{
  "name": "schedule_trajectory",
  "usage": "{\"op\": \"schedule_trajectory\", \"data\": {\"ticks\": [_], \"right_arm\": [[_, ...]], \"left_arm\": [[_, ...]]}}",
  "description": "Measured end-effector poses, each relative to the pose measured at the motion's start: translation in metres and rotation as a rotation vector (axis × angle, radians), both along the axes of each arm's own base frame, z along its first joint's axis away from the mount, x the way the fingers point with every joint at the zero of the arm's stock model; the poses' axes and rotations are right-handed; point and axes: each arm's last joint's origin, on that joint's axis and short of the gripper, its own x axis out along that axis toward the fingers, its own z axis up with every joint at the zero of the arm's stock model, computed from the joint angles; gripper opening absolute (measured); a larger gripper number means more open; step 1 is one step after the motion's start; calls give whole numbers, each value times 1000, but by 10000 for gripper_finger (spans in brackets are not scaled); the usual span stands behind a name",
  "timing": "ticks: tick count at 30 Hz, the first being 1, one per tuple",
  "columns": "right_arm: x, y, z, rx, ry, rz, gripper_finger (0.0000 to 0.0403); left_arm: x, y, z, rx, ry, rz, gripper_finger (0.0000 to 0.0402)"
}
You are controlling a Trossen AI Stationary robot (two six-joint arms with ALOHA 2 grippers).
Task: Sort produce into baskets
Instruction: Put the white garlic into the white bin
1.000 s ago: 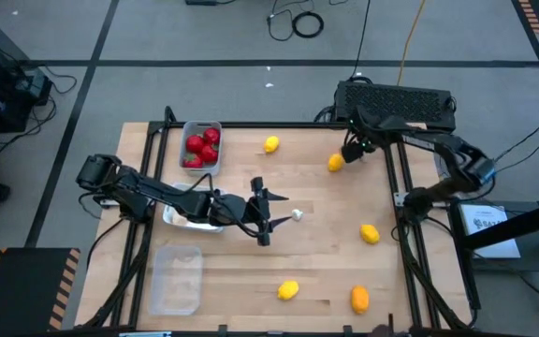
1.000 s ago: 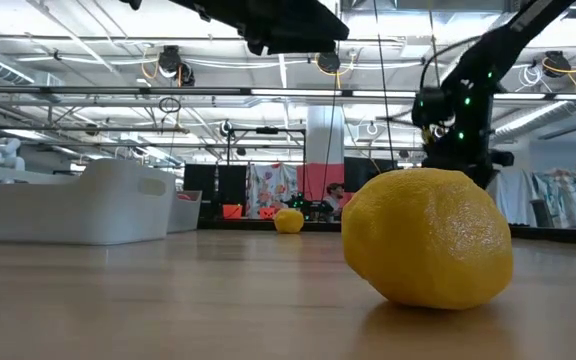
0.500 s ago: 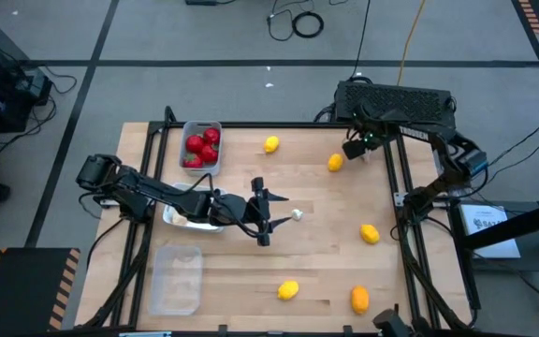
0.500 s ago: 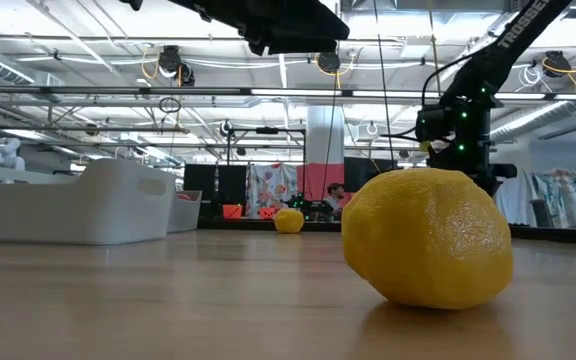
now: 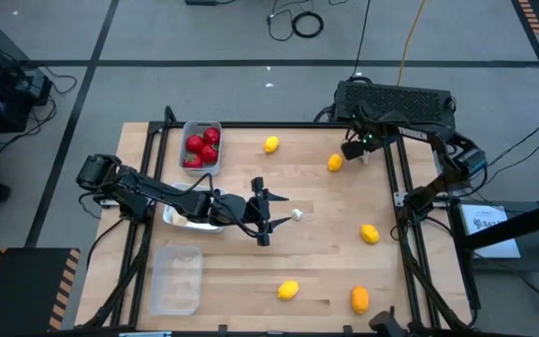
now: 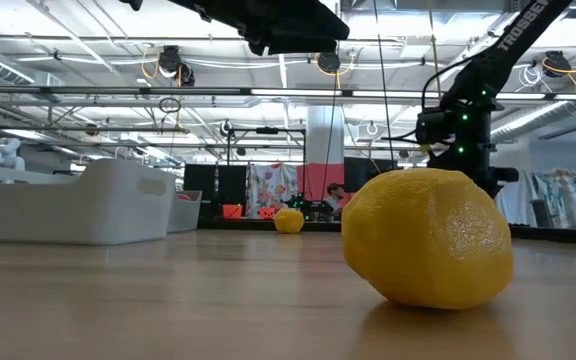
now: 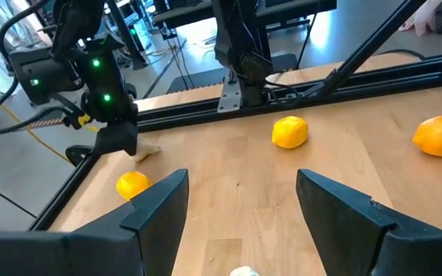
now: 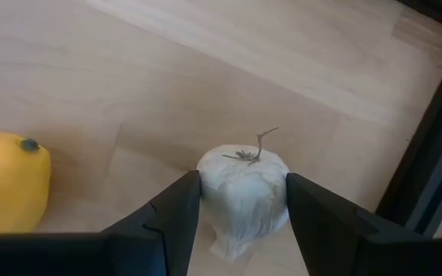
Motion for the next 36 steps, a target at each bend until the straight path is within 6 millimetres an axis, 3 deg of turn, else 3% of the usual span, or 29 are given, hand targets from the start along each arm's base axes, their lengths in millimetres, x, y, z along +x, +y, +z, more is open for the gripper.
{"op": "schedule_trajectory", "data": {"ticks": [7,17,26,32,36], "right_arm": [[8,3,-9,-6,94,29,183],[9,3,-5,-10,79,60,161],[14,-2,34,-24,54,98,123],[32,0,64,-27,28,161,114],[59,9,83,-1,-187,276,110]], "left_arm": [[0,0,0,-5,1,1,250],[-1,0,-2,0,24,0,250],[-12,3,-3,45,128,100,249],[-45,6,4,44,263,340,246],[-69,9,-6,79,360,572,246]]}}
